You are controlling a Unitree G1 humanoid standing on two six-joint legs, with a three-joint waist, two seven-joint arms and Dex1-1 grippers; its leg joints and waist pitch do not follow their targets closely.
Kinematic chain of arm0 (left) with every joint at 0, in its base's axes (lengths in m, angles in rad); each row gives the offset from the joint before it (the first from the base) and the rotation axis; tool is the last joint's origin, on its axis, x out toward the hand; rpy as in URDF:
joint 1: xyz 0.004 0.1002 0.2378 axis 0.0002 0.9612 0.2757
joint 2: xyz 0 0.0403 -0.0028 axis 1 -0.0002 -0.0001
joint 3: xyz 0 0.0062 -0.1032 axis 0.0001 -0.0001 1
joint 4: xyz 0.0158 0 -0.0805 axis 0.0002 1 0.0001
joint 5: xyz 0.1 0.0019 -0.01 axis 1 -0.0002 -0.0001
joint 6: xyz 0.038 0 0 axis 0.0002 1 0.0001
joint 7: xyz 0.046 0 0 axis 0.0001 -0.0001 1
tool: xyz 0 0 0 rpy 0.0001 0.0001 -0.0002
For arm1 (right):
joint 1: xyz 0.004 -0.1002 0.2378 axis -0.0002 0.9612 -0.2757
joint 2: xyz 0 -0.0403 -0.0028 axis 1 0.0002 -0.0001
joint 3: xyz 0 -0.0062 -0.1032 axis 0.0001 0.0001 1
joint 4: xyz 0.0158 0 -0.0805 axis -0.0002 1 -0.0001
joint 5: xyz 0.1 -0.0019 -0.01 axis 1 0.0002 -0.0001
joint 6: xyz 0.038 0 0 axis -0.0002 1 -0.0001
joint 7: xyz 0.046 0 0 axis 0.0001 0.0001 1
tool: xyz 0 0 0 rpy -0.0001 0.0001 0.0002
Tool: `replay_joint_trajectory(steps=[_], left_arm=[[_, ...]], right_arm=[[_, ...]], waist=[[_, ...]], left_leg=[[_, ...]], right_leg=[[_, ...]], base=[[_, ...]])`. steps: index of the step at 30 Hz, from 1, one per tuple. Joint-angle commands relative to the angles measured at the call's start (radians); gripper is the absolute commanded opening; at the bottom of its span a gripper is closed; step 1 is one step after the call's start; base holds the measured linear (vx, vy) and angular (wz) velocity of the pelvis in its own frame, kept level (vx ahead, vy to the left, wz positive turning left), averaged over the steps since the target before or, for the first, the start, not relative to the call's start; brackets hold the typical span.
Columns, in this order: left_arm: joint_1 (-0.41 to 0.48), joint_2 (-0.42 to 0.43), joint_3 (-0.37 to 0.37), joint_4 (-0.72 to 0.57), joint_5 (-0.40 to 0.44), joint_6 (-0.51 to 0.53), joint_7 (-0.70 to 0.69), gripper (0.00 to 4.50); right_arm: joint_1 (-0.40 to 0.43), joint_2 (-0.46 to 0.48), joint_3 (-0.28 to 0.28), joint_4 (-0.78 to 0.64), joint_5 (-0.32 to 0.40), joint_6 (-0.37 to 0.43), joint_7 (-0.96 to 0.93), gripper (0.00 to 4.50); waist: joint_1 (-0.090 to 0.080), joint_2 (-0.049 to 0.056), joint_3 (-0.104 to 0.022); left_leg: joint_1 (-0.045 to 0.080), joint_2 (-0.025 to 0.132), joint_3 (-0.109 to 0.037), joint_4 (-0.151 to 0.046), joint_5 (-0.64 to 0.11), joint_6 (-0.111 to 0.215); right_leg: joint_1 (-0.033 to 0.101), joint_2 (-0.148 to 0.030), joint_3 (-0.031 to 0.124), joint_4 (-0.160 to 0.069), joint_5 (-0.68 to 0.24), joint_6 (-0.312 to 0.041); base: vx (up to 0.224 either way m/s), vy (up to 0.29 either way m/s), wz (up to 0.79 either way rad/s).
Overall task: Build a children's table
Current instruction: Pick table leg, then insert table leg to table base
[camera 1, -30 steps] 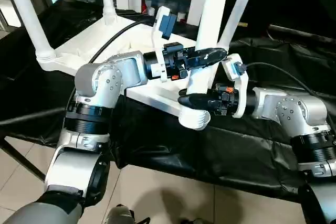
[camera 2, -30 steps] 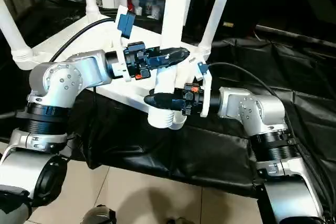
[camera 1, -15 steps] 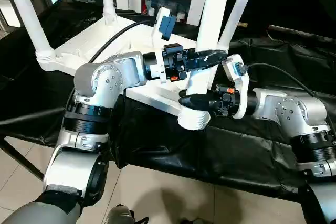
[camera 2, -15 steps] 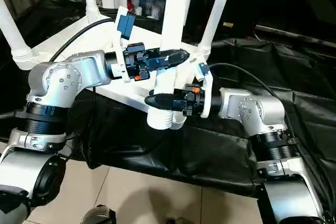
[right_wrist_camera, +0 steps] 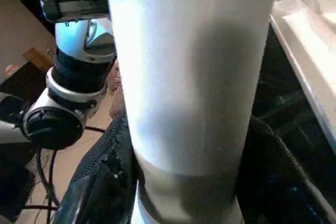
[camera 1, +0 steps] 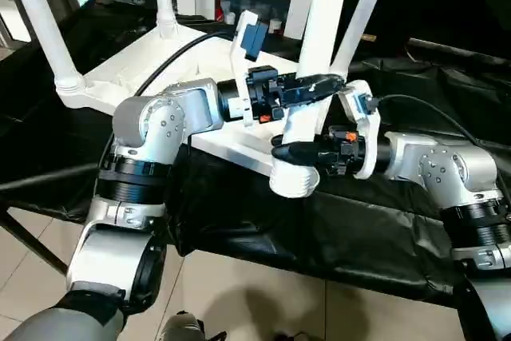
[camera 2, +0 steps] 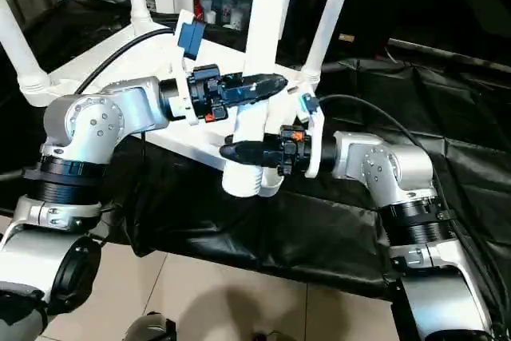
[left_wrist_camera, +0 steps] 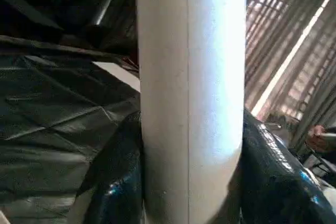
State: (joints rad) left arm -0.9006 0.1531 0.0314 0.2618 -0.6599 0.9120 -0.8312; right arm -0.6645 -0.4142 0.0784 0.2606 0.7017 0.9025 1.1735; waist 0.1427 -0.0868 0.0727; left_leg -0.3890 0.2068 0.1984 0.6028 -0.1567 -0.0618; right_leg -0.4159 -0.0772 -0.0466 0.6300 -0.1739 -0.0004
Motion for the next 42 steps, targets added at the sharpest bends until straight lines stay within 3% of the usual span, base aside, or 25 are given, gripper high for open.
replay_joint_trajectory(steps=[1,4,11,13,14,15,17,18,19,20,21,22,26,27,28,29,31,32,33,34,35,36,38,39,42], left_arm=[[-0.009,-0.026,0.048,-0.001,-0.02,-0.041,0.036,2.69],[-0.004,-0.05,0.099,0.007,-0.024,-0.108,0.078,3.0],[-0.006,-0.069,0.199,0.019,-0.024,-0.262,0.135,3.03],[-0.002,-0.028,0.172,0.031,0.046,-0.333,0.12,3.03],[0.006,0.009,0.119,0.042,0.115,-0.369,0.109,3.03],[0.019,0.051,0.051,0.052,0.192,-0.409,0.087,3.03],[0.043,0.129,-0.089,0.074,0.328,-0.476,0.03,3.03],[0.05,0.149,-0.127,0.08,0.362,-0.492,0.01,3.03],[0.066,0.196,-0.224,0.112,0.449,-0.555,-0.047,3.03],[0.066,0.196,-0.225,0.113,0.45,-0.556,-0.047,3.03],[0.073,0.223,-0.293,0.163,0.52,-0.612,-0.075,3.03],[0.075,0.228,-0.313,0.183,0.539,-0.638,-0.091,3.03],[0.082,0.234,-0.352,0.221,0.567,-0.691,-0.148,3.03],[0.064,0.243,-0.441,0.329,0.64,-0.797,-0.242,3.03],[0.045,0.247,-0.481,0.395,0.677,-0.856,-0.287,3.03],[0.028,0.244,-0.492,0.433,0.693,-0.878,-0.296,3.21],[-0.005,0.237,-0.507,0.497,0.718,-0.916,-0.305,3.38],[-0.029,0.232,-0.518,0.547,0.738,-0.947,-0.309,3.41],[-0.051,0.227,-0.529,0.593,0.759,-0.985,-0.306,3.41],[-0.074,0.221,-0.544,0.644,0.782,-1.015,-0.312,3.51],[-0.101,0.213,-0.563,0.697,0.811,-1.043,-0.309,3.57],[-0.111,0.21,-0.571,0.714,0.824,-1.051,-0.304,3.16],[-0.132,0.197,-0.579,0.754,0.849,-1.075,-0.269,3.11],[-0.155,0.176,-0.578,0.802,0.861,-1.099,-0.242,3.15],[-0.18,0.154,-0.576,0.863,0.87,-1.13,-0.218,2.67]], right_arm=[[0.016,-0.004,-0.041,0.008,0.002,0.004,-0.026,1.97],[0.025,0.003,-0.059,0.001,0.007,-0.007,-0.045,1.95],[0.052,0.035,-0.104,0.005,-0.034,-0.105,-0.135,1.93],[0.058,0.054,-0.121,0.025,-0.08,-0.172,-0.21,1.93],[0.061,0.06,-0.123,0.039,-0.11,-0.215,-0.245,1.93],[0.059,0.07,-0.13,0.062,-0.144,-0.261,-0.304,1.93],[0.057,0.083,-0.137,0.102,-0.199,-0.349,-0.387,1.93],[0.058,0.088,-0.142,0.111,-0.209,-0.37,-0.404,1.93],[0.056,0.1,-0.149,0.146,-0.261,-0.448,-0.489,1.93],[0.056,0.1,-0.149,0.147,-0.261,-0.449,-0.49,1.93],[0.06,0.115,-0.16,0.162,-0.291,-0.492,-0.554,1.93],[0.063,0.121,-0.162,0.165,-0.303,-0.504,-0.578,1.93],[0.079,0.134,-0.159,0.157,-0.327,-0.54,-0.611,1.93],[0.108,0.152,-0.165,0.152,-0.352,-0.596,-0.65,1.93],[0.118,0.165,-0.175,0.156,-0.358,-0.62,-0.676,1.93],[0.122,0.166,-0.177,0.157,-0.359,-0.628,-0.679,1.93],[0.131,0.165,-0.173,0.148,-0.361,-0.634,-0.674,1.93],[0.138,0.166,-0.17,0.143,-0.364,-0.64,-0.673,1.93],[0.143,0.166,-0.17,0.139,-0.366,-0.644,-0.671,1.93],[0.151,0.164,-0.168,0.129,-0.366,-0.647,-0.67,1.93],[0.162,0.159,-0.168,0.114,-0.364,-0.645,-0.67,1.93],[0.168,0.157,-0.169,0.106,-0.364,-0.643,-0.671,1.93],[0.181,0.155,-0.175,0.09,-0.364,-0.642,-0.676,1.93],[0.199,0.158,-0.18,0.069,-0.364,-0.643,-0.683,1.93],[0.224,0.162,-0.178,0.038,-0.365,-0.642,-0.687,1.93]], waist=[[0.001,0.002,-0.088],[0.001,0.0,-0.088],[-0.002,0.0,-0.088],[-0.005,-0.004,-0.086],[-0.006,-0.007,-0.086],[-0.006,-0.008,-0.086],[-0.009,-0.003,-0.085],[-0.011,-0.006,-0.085],[-0.008,-0.002,-0.085],[-0.01,-0.001,-0.086],[-0.009,-0.004,-0.086],[-0.01,-0.002,-0.089],[-0.012,-0.003,-0.091],[-0.01,-0.009,-0.089],[-0.012,-0.006,-0.088],[-0.013,-0.009,-0.089],[-0.015,-0.001,-0.09],[-0.015,0.007,-0.088],[-0.019,0.001,-0.09],[-0.023,0.009,-0.088],[-0.022,0.026,-0.089],[-0.025,0.017,-0.089],[-0.026,0.023,-0.088],[-0.028,0.031,-0.088],[-0.03,0.026,-0.091]], left_leg=[[0.023,0.019,-0.011,-0.059,-0.14,-0.03],[0.022,0.019,-0.011,-0.059,-0.139,-0.026],[0.023,0.019,-0.012,-0.059,-0.151,-0.03],[0.024,0.019,-0.013,-0.062,-0.154,-0.037],[0.025,0.019,-0.011,-0.062,-0.157,-0.039],[0.026,0.021,-0.014,-0.065,-0.156,-0.04],[0.029,0.022,-0.015,-0.068,-0.156,-0.056],[0.029,0.023,-0.014,-0.069,-0.155,-0.06],[0.034,0.023,-0.013,-0.068,-0.149,-0.062],[0.035,0.023,-0.011,-0.068,-0.148,-0.065],[0.032,0.02,-0.01,-0.068,-0.137,-0.067],[0.031,0.019,-0.009,-0.069,-0.129,-0.07],[0.029,0.019,-0.006,-0.066,-0.116,-0.061],[0.027,0.016,-0.005,-0.065,-0.11,-0.045],[0.028,0.014,-0.004,-0.067,-0.13,-0.045],[0.027,0.015,-0.006,-0.069,-0.143,-0.048],[0.029,0.019,-0.008,-0.068,-0.15,-0.055],[0.029,0.016,-0.008,-0.069,-0.157,-0.052],[0.03,0.018,-0.009,-0.069,-0.175,-0.059],[0.03,0.016,-0.008,-0.069,-0.197,-0.057],[0.033,0.016,-0.012,-0.069,-0.207,-0.062],[0.033,0.018,-0.012,-0.069,-0.222,-0.062],[0.032,0.019,-0.014,-0.071,-0.226,-0.061],[0.033,0.019,-0.014,-0.069,-0.233,-0.061],[0.031,0.016,-0.013,-0.066,-0.226,-0.042]], right_leg=[[0.06,-0.058,0.031,-0.065,-0.124,-0.208],[0.061,-0.058,0.031,-0.066,-0.121,-0.21],[0.059,-0.059,0.03,-0.071,-0.154,-0.188],[0.055,-0.059,0.03,-0.075,-0.189,-0.163],[0.054,-0.058,0.031,-0.075,-0.198,-0.157],[0.05,-0.059,0.031,-0.079,-0.231,-0.127],[0.045,-0.06,0.032,-0.08,-0.258,-0.099],[0.044,-0.059,0.032,-0.077,-0.258,-0.095],[0.038,-0.059,0.033,-0.076,-0.253,-0.098],[0.037,-0.059,0.035,-0.075,-0.246,-0.099],[0.04,-0.058,0.034,-0.072,-0.22,-0.108],[0.043,-0.058,0.035,-0.066,-0.193,-0.116],[0.048,-0.058,0.035,-0.055,-0.1,-0.156],[0.046,-0.057,0.035,-0.064,-0.098,-0.156],[0.046,-0.057,0.038,-0.064,-0.125,-0.147],[0.048,-0.059,0.038,-0.066,-0.147,-0.139],[0.05,-0.061,0.037,-0.059,-0.129,-0.151],[0.047,-0.059,0.038,-0.066,-0.132,-0.151],[0.051,-0.061,0.036,-0.063,-0.127,-0.16],[0.048,-0.058,0.037,-0.07,-0.134,-0.162],[0.049,-0.06,0.037,-0.067,-0.133,-0.166],[0.051,-0.06,0.037,-0.068,-0.13,-0.171],[0.054,-0.061,0.036,-0.068,-0.123,-0.188],[0.054,-0.06,0.037,-0.066,-0.107,-0.2],[0.061,-0.059,0.036,-0.067,-0.077,-0.217]], base=[[0.0,0.0,0.0],[0.0,0.0,0.0],[0.0,0.0,0.0],[0.0,0.0,0.0],[0.0,0.0,0.0],[0.0,0.0,0.0],[0.0,0.0,0.0],[0.0,0.0,0.0],[0.0,0.0,0.0],[0.0,0.0,0.0],[0.0,0.0,0.0],[0.0,0.0,0.0],[0.0,0.0,0.0],[0.0,0.0,0.0],[0.0,0.0,0.0],[0.0,0.0,0.0],[0.0,0.0,0.0],[0.0,0.0,0.0],[0.0,0.0,0.0],[0.0,0.0,0.0],[0.0,0.0,0.0],[0.0,0.0,0.0],[0.0,0.0,0.0],[0.0,0.0,0.0],[0.0,0.0,0.0]])
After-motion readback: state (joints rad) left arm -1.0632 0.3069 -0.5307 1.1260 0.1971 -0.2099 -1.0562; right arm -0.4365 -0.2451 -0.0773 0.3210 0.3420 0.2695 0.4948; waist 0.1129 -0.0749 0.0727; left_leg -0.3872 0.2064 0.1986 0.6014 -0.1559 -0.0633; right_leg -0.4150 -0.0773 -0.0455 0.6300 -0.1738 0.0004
